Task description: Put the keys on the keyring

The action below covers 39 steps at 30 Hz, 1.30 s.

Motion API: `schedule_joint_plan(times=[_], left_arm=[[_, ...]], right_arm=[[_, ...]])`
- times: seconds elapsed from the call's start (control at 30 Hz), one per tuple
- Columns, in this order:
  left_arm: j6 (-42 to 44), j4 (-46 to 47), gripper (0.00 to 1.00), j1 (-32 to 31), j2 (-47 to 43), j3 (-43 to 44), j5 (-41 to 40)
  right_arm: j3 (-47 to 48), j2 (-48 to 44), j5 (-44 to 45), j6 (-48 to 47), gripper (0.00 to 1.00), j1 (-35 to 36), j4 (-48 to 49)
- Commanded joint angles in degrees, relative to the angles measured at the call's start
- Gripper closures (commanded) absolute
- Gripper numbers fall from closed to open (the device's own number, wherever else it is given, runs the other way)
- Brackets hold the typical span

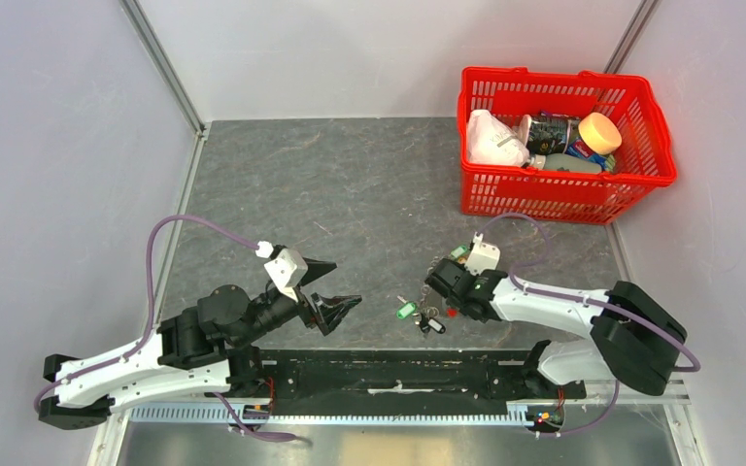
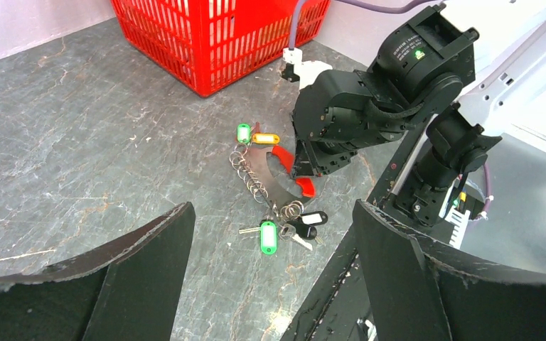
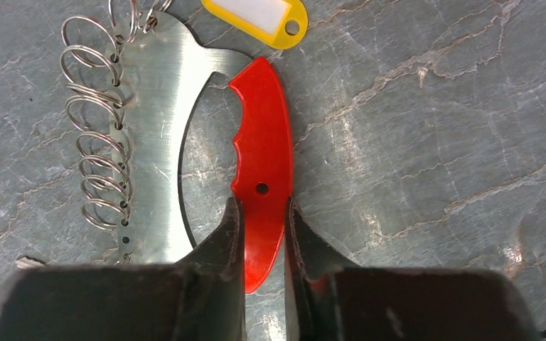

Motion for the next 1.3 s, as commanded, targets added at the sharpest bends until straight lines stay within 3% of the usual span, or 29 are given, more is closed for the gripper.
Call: schedule_joint_plan(times=[0.0, 0.3, 0.37, 0.53, 0.67, 0.93, 1.27], left_arm=[[-0.5, 2.1, 0.12, -0.1, 0.3, 0.1, -0.3], [-0.3, 2.2, 0.11, -0.1, 0.2, 0.1, -0.4], [-0.3, 2.2, 0.11, -0.1, 0.2, 0.1, -0.5], [-0.3, 2.5, 0.11, -0.1, 0.5, 0.2, -0.3], [-0.3, 2.6, 0.11, -0.1, 1.2, 0.5, 0.0], [-0.7, 2.2, 0.11, -0.1, 1.1, 0.7, 0.2], [-0.6, 2.0, 0.11, -0.1, 0.7, 0.6, -0.1]], right_arm=[[-2.0, -2.6, -1.9, -0.3, 0.90, -0.2, -0.1], [-1.6, -11.9, -9.3, -5.0, 0.97, -0.1, -1.8], [-1.7, -13.8, -9.9, -5.4, 0.93, 0.0, -2.9], [-3.0, -17.7, -6.2, -6.3, 0.60, 0.0, -2.6], [-1.7, -13.0, -5.1, -7.5, 0.48, 0.0, -0.7], [0.9, -1.4, -6.2, -7.2, 0.44, 0.0, 5.2], [0.3, -4.5, -3.0, -6.6, 0.43, 0.0, 4.6]])
